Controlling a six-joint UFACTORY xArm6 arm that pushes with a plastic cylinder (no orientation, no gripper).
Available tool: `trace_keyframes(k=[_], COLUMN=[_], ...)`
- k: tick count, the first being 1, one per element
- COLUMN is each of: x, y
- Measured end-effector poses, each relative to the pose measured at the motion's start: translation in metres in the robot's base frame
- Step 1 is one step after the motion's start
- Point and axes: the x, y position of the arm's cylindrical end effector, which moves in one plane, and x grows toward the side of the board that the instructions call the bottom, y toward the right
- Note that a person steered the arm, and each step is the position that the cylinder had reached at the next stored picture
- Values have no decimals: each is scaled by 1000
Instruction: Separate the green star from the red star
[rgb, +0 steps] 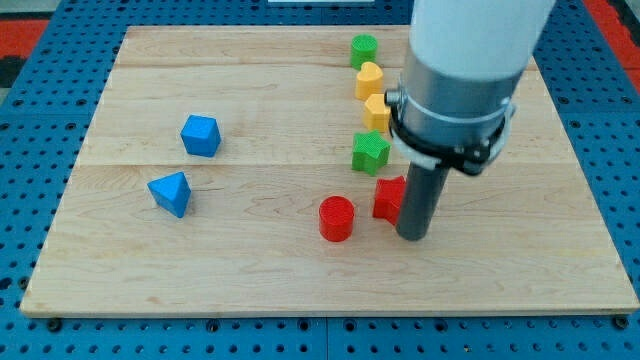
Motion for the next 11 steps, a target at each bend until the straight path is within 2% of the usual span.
trace_keyframes(k=[1, 2, 3, 5, 6, 7, 8, 9, 10, 11], x=[-20, -20, -38, -52, -60, -89, -90, -107, -26, 84], y=[-28, -21, 19, -45, -2, -8, -24, 8, 106, 83])
